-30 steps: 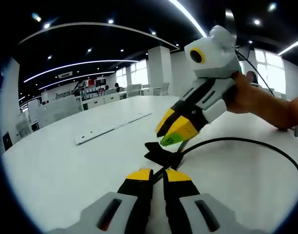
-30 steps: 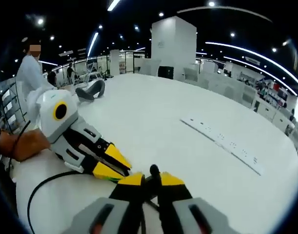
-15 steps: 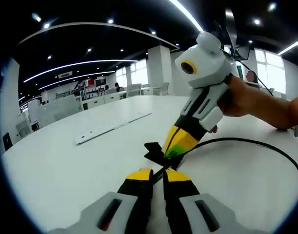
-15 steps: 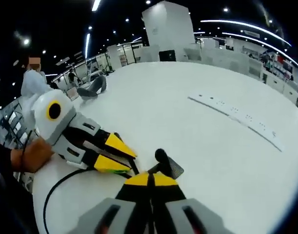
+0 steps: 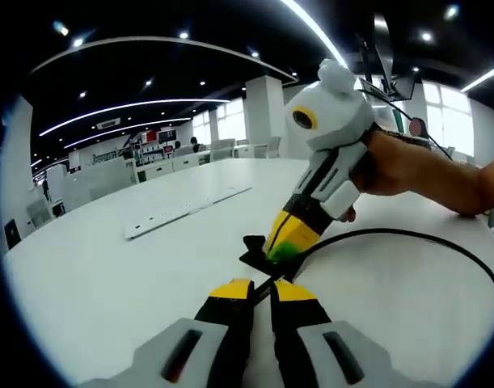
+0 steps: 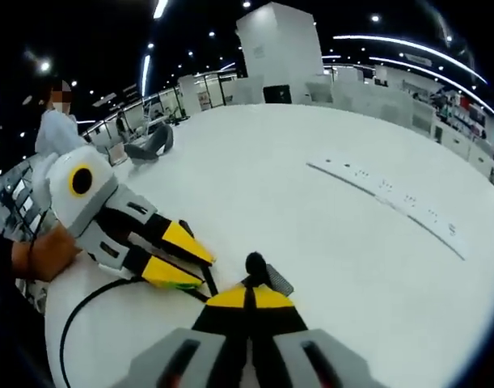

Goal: Find the charging cable on the desk, coil it up and secure with Velcro.

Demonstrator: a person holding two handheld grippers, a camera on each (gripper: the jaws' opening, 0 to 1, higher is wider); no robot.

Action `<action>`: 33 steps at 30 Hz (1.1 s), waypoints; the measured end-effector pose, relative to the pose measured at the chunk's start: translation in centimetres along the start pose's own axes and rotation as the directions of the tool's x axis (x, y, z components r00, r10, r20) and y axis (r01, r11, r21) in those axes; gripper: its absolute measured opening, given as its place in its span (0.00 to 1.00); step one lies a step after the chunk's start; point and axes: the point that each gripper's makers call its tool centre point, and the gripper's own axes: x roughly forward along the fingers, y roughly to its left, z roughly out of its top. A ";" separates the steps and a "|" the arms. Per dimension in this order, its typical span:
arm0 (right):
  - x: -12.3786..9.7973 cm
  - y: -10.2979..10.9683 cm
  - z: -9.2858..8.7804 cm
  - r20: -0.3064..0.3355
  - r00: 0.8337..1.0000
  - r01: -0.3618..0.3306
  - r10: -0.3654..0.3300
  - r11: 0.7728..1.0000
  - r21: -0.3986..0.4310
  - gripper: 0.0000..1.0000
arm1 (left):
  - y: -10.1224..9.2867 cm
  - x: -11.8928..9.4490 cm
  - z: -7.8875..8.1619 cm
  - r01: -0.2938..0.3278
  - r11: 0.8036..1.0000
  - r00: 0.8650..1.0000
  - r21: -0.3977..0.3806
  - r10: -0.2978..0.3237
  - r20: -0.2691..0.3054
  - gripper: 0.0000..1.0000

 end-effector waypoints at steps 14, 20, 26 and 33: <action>0.3 -1.5 0.7 0.078 0.995 0.058 -0.057 0.998 -0.012 0.01 | -0.1 0.0 -0.1 -0.004 1.000 1.000 -0.002 0.004 -0.001 0.10; 0.6 -2.5 1.1 0.088 0.991 0.100 -0.098 0.995 -0.010 0.01 | 0.1 0.2 0.0 -0.003 1.000 1.000 -0.003 0.003 0.000 0.09; 1.0 -3.1 1.6 0.112 0.988 0.115 -0.108 0.992 -0.054 0.01 | 0.1 0.2 0.0 -0.002 1.000 1.000 -0.002 0.002 -0.002 0.09; 1.4 -3.8 2.3 0.138 0.980 0.158 -0.144 0.983 -0.096 0.01 | 0.1 0.1 0.0 -0.003 1.000 1.000 -0.001 0.003 -0.001 0.09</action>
